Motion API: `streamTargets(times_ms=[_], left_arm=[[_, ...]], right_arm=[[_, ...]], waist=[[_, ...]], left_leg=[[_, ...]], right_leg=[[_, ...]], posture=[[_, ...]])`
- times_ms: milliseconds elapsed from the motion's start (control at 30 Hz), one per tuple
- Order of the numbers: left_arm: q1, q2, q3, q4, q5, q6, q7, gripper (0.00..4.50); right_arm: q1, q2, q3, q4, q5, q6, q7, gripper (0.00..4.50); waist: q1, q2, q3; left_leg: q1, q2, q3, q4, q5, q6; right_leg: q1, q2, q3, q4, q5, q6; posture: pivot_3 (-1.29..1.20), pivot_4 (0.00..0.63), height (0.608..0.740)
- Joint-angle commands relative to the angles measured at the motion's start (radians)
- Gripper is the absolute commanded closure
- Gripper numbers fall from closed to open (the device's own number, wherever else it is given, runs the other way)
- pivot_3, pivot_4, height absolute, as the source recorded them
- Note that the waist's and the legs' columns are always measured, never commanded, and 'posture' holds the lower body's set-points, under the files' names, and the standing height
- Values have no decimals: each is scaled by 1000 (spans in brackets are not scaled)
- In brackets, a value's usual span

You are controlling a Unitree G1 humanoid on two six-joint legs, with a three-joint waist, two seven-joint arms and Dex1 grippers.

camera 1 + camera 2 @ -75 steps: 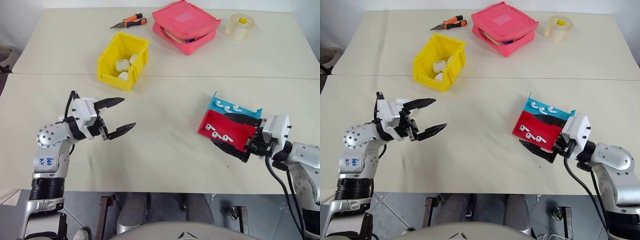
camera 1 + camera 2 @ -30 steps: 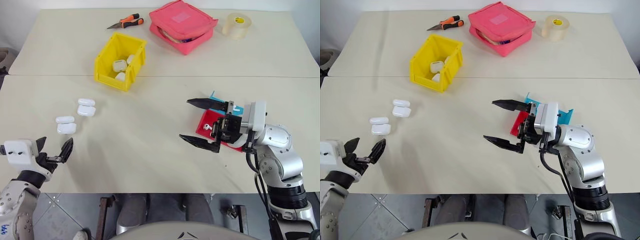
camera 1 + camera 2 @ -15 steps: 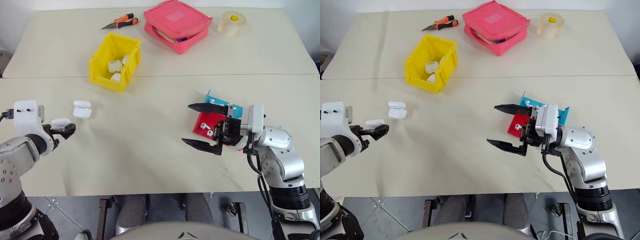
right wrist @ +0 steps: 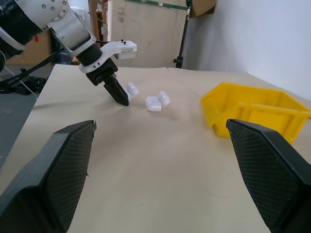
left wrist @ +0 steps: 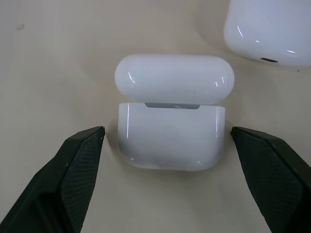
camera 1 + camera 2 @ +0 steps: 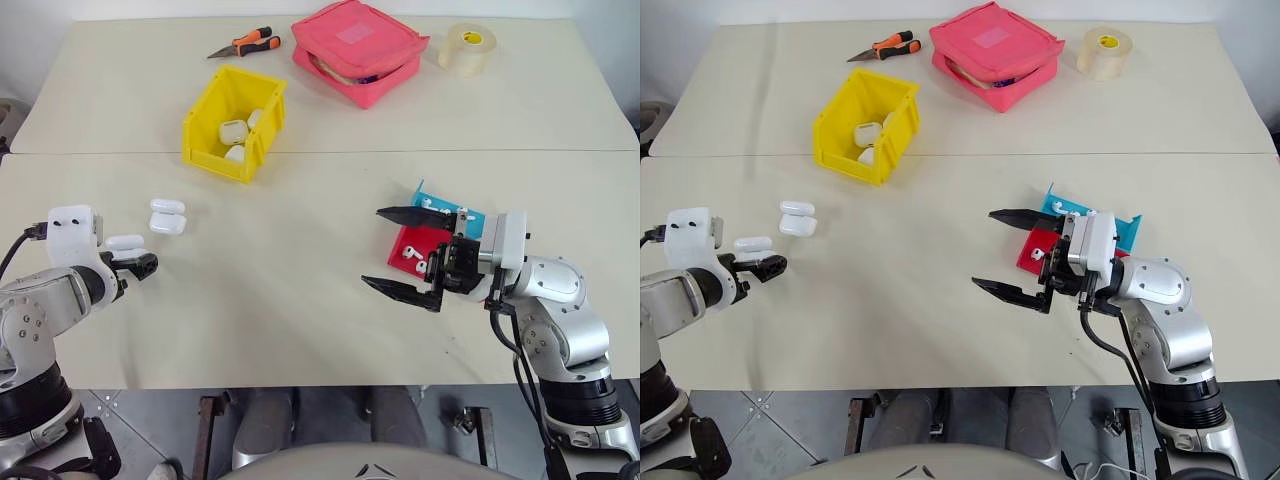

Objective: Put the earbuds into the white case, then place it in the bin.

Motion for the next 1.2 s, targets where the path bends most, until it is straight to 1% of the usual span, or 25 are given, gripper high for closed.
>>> streamTargets(times_ms=[33, 100, 133, 300, 367, 467, 533, 600, 667, 733, 800, 833, 900, 1033, 1133, 1200], left_arm=[[4, 14, -23, 20, 37, 2, -15, 895], [7, 12, -25, 19, 44, 2, -20, 1529], [11, 10, -26, 16, 43, 2, -24, 1720], [47, 6, 2, -15, 56, -24, -74, 1720], [105, 2, 12, -44, 31, -198, -178, 1720], [251, 6, 36, -85, 20, -503, -385, 1720], [351, 3, 63, -72, 26, -694, -526, 1720], [412, -19, 81, -43, 20, -855, -632, 1720], [434, -62, 79, -5, 13, -1067, -758, 1720], [423, -111, 60, 22, 10, -1265, -866, 1720], [368, -152, -63, 40, 2, -1344, -956, 1720], [349, -160, -117, 52, 5, -1365, -992, 1720], [309, -185, -186, 83, 18, -1429, -1037, 1720], [180, -275, -307, 142, -5, -1489, -1054, 1720], [74, -358, -408, 205, -40, -1518, -1116, 1720], [19, -400, -457, 256, -38, -1546, -1156, 1720]], right_arm=[[6, 3, -6, -45, -1, -18, -16, 0], [4, 3, -5, -45, -3, -19, -21, 0], [2, 2, -4, -45, -3, -19, -24, 0], [1, 2, -4, -42, -7, -20, -28, 0], [3, -2, -7, -40, -8, -20, -27, 0], [2, -10, -12, -37, -6, -17, -22, 0], [-2, -16, -17, -34, -4, -12, -20, 0], [-6, -23, -21, -32, -3, -8, -18, 0], [-7, -34, -27, -32, 0, -2, -17, 0], [-4, -48, -35, -38, 7, 7, -18, 0], [15, -80, -66, -56, 14, 23, -25, 0], [23, -93, -79, -61, 14, 27, -29, 0], [38, -109, -101, -74, 14, 32, -38, 0], [108, -145, -171, -132, 23, 53, -70, 0], [203, -168, -253, -188, 17, 66, -106, 0], [272, -180, -316, -224, 16, 74, -127, 0]], waist=[[0, 0, 0], [-2, 0, 0], [-2, 0, 0], [-2, 0, 0], [-4, 1, 0], [-5, 0, 0], [-4, 0, 0], [-3, 0, 0], [1, 1, 0], [9, 0, 0], [20, 0, 0], [26, 1, 0], [28, 0, 0], [23, 0, 0], [22, 0, 0], [25, -1, 0]], left_leg=[[0, 0, 0, 0, 0, 0], [0, 0, 0, 0, 0, -1], [1, 0, 0, 0, 0, -1], [1, 0, 0, 0, 1, -1], [1, 0, 0, 0, 1, -1], [0, 1, 1, -2, 1, -1], [-1, 1, 1, -2, 0, -1], [-1, 2, 1, -2, 0, -1], [-1, 2, 2, -1, 0, -1], [-1, 1, 2, 0, 0, 0], [-1, 1, 2, 1, 0, 0], [-1, 1, 2, 1, 0, 0], [-1, -1, 2, 2, 0, 2], [-2, -1, 3, 1, -1, 3], [-2, 0, 6, 1, -1, 3], [-2, 0, 13, 2, 0, 4]], right_leg=[[0, 0, 0, 0, 0, 0], [0, 0, 0, 1, 0, 0], [0, 0, 0, 1, 0, 0], [0, 0, 0, 1, 0, 0], [0, 0, 1, 1, 0, 0], [-1, 0, 1, 0, 0, -1], [-1, 0, 0, -2, 0, -1], [-1, 0, 0, -3, 0, -1], [-1, 0, 0, -4, 0, -1], [0, -1, -1, -5, 0, -1], [0, -1, -1, -5, 0, -1], [0, -1, -1, -5, 0, -1], [1, -2, -1, -4, 0, -1], [1, -2, -2, -3, 1, 1], [1, -2, -2, -3, 1, 1], [1, -2, -2, -3, 1, 1]], posture=[[0, 150, 740], [0, 150, 740], [0, 150, 740], [0, 150, 740], [0, 150, 740], [0, 150, 740], [0, 150, 740], [0, 150, 740], [0, 150, 740], [0, 150, 740], [0, 150, 740], [0, 150, 740], [0, 150, 740], [0, 150, 740], [0, 150, 740], [0, 150, 740]])
